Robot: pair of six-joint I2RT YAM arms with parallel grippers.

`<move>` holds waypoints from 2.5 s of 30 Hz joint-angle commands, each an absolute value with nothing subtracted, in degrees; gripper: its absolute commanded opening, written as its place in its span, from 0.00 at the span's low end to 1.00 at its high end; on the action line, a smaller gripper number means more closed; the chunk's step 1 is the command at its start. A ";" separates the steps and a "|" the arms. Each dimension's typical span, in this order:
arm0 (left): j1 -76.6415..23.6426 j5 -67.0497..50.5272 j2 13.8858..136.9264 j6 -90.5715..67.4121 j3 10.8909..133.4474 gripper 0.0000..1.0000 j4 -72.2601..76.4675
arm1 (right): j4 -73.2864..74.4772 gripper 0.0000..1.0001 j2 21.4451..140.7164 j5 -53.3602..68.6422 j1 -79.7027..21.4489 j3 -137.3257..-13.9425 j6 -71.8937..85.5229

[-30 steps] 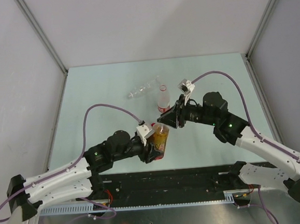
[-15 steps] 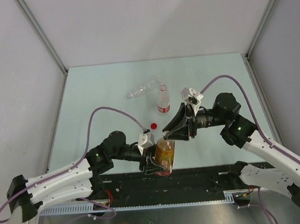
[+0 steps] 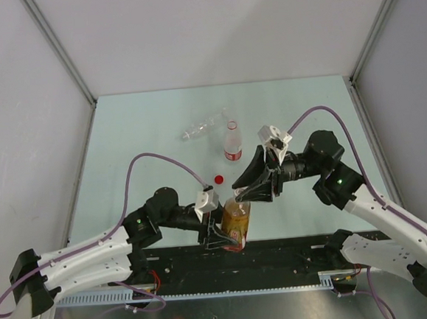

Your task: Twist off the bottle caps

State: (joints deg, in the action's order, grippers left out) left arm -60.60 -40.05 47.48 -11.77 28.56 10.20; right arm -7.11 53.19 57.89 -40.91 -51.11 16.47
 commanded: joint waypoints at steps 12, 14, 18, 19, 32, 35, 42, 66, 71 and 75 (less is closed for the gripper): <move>-60.91 -20.31 44.82 -5.78 29.14 0.18 4.73 | -12.68 0.94 48.41 47.62 -38.28 -51.06 19.36; -60.91 -15.98 44.71 -6.08 29.52 0.19 3.27 | -11.78 0.95 48.05 43.11 -38.33 -51.06 19.65; -60.91 -9.28 44.69 -6.77 30.30 0.19 1.88 | -8.78 0.96 48.44 32.36 -38.49 -51.13 21.53; -60.91 -7.67 44.89 -6.81 30.53 0.19 1.51 | -8.08 0.96 48.65 30.07 -38.58 -51.19 22.15; -66.12 19.40 57.72 -7.45 41.56 0.18 -10.88 | 10.13 0.99 57.02 2.61 -46.58 -60.26 23.73; -67.15 24.14 58.49 -9.30 42.38 0.17 -11.40 | 13.37 0.99 59.42 -0.64 -47.44 -62.47 23.84; -67.79 26.43 59.05 -11.40 42.52 0.17 -11.70 | 16.66 0.90 61.29 -3.39 -47.81 -63.82 24.26; -68.91 26.38 59.90 -12.70 42.64 0.18 -13.46 | 12.84 0.24 67.01 8.33 -47.98 -63.78 24.77; -68.91 26.16 59.42 -12.55 42.28 0.05 -13.45 | 12.32 0.02 66.75 11.13 -47.97 -63.80 22.98; -68.86 25.65 59.69 -11.91 42.05 0.00 -13.18 | 12.21 0.00 65.89 13.82 -47.97 -63.63 20.09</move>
